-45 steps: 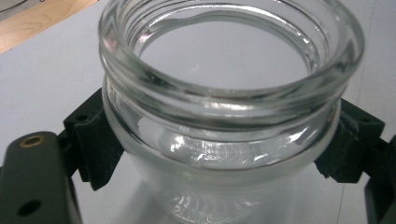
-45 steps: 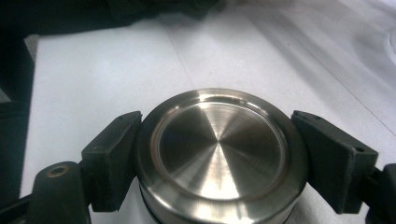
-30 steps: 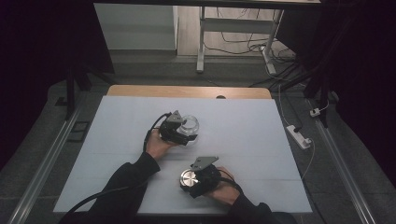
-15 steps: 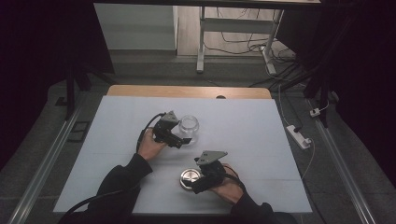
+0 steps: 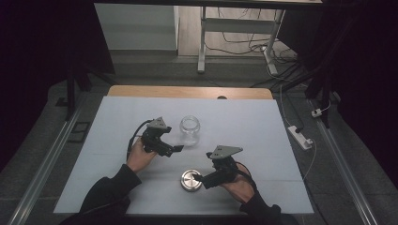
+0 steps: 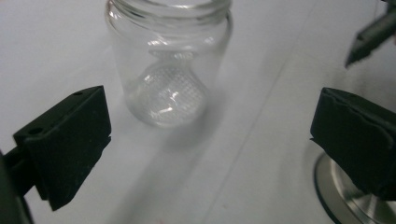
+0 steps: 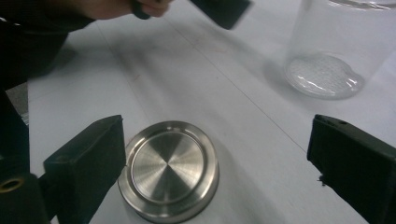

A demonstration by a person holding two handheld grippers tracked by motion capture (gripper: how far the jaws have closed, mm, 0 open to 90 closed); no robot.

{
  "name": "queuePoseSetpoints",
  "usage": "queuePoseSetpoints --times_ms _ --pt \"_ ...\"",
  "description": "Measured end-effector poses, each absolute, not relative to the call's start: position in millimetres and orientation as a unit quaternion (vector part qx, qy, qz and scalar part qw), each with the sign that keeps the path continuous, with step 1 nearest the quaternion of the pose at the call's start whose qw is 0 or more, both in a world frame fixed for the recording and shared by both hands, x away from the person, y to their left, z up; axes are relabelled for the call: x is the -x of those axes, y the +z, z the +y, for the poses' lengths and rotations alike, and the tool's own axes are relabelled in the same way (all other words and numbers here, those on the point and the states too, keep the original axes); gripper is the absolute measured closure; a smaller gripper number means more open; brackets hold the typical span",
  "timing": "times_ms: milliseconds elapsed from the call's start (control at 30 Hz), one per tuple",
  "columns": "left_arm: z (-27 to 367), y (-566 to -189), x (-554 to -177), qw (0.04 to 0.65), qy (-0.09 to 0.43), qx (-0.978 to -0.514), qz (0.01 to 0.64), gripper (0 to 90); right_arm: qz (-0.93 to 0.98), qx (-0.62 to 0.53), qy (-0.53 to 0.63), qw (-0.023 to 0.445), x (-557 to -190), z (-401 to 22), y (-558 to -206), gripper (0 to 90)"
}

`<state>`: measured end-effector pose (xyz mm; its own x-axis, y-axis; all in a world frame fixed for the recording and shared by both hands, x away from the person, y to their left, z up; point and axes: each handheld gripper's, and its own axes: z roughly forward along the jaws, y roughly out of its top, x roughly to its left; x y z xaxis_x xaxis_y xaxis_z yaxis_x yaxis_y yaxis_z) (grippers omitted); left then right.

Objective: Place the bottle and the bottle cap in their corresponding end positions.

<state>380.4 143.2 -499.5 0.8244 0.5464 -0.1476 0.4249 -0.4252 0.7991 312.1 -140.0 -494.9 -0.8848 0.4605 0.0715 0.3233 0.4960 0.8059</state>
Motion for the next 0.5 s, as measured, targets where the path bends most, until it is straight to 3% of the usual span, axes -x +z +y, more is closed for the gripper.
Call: queuePoseSetpoints --times_ms 500 --pt "190 -487 -310 0.481 0.053 -0.818 0.311 0.0 0.851 -0.263 0.440 0.112 -304 -176 -484 0.1"
